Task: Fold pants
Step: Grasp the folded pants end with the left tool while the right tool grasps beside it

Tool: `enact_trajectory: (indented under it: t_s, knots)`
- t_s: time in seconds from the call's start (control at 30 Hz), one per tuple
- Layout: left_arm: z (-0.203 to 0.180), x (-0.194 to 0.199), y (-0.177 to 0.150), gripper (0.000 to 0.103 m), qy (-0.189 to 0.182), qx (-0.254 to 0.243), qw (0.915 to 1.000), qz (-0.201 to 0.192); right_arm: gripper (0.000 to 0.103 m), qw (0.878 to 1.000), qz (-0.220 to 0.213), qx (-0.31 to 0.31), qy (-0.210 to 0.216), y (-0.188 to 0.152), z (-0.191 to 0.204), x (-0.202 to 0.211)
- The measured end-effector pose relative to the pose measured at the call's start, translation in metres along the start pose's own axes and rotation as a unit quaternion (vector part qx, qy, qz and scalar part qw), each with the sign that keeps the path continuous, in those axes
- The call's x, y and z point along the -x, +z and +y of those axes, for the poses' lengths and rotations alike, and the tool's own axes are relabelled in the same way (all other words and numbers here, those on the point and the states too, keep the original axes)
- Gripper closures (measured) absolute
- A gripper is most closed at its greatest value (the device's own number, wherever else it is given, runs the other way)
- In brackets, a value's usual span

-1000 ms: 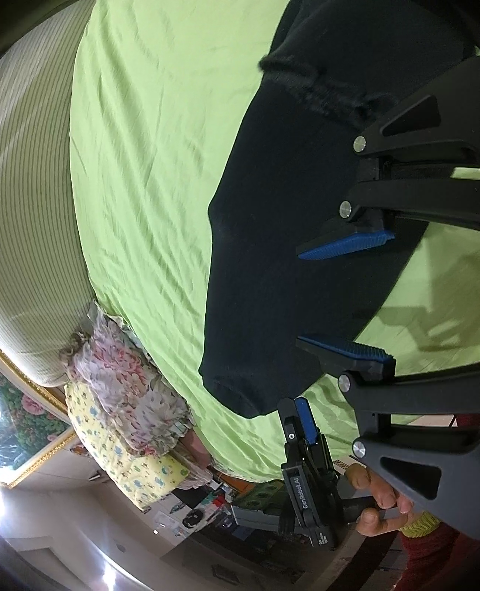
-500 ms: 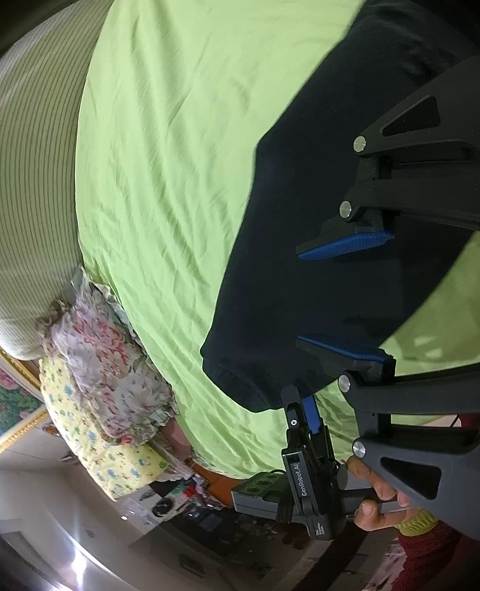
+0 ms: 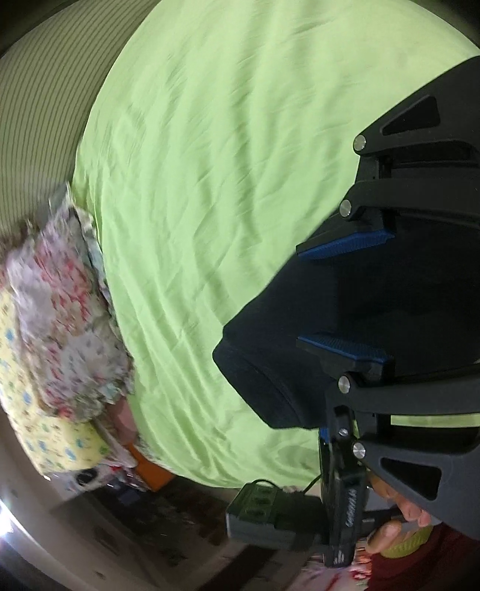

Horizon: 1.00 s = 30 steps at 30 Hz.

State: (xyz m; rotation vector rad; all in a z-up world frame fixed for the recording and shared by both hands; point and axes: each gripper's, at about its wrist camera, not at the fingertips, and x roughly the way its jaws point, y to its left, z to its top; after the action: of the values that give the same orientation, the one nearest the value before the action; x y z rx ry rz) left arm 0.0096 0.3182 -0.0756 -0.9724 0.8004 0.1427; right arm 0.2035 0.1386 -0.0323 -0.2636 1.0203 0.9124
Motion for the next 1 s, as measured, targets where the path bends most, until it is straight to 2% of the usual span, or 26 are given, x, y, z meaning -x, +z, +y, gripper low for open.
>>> enact_trajectory:
  t_s: [0.1, 0.33, 0.47, 0.5, 0.57, 0.6, 0.63, 0.7, 0.83, 1.0]
  knots:
    - [-0.002, -0.004, 0.002, 0.039, 0.002, -0.005, 1.0000, -0.003, 0.058, 1.000, 0.021, 0.023, -0.002, 0.014, 0.000, -0.015]
    - [-0.004, -0.007, 0.004, 0.039, 0.005, -0.013, 0.9998, -0.010, 0.058, 0.995, 0.064, 0.051, 0.050, 0.032, 0.005, -0.043]
    - [-0.007, -0.010, 0.006, 0.040, 0.010, -0.024, 0.9996, -0.012, 0.058, 0.993, 0.082, 0.066, 0.062, 0.035, 0.005, -0.053]
    - [-0.008, -0.012, 0.007, 0.041, 0.012, -0.027, 0.9995, -0.013, 0.059, 0.992, 0.084, 0.066, 0.066, 0.036, 0.005, -0.054]
    - [-0.011, -0.013, 0.008, 0.041, 0.016, -0.032, 0.9992, -0.015, 0.070, 0.992, 0.087, 0.065, 0.070, 0.036, 0.004, -0.055]
    - [-0.012, -0.014, 0.009, 0.046, 0.021, -0.036, 0.9990, -0.017, 0.071, 0.992, 0.086, 0.064, 0.071, 0.035, 0.004, -0.054]
    - [-0.014, -0.014, 0.009, 0.056, 0.028, -0.040, 0.9986, -0.019, 0.075, 0.992, 0.083, 0.062, 0.073, 0.034, 0.004, -0.052]
    - [-0.015, -0.015, 0.013, 0.070, 0.035, -0.044, 0.9982, -0.021, 0.081, 0.993, 0.074, 0.052, 0.079, 0.032, 0.001, -0.045]
    - [-0.020, -0.009, 0.015, 0.076, 0.011, -0.043, 0.9988, -0.019, 0.085, 0.995, 0.044, 0.032, 0.086, 0.026, -0.002, -0.024]
    - [-0.054, 0.007, 0.009, 0.080, -0.005, -0.084, 0.9958, -0.035, 0.085, 0.996, -0.004, 0.021, 0.083, 0.019, 0.000, 0.023]
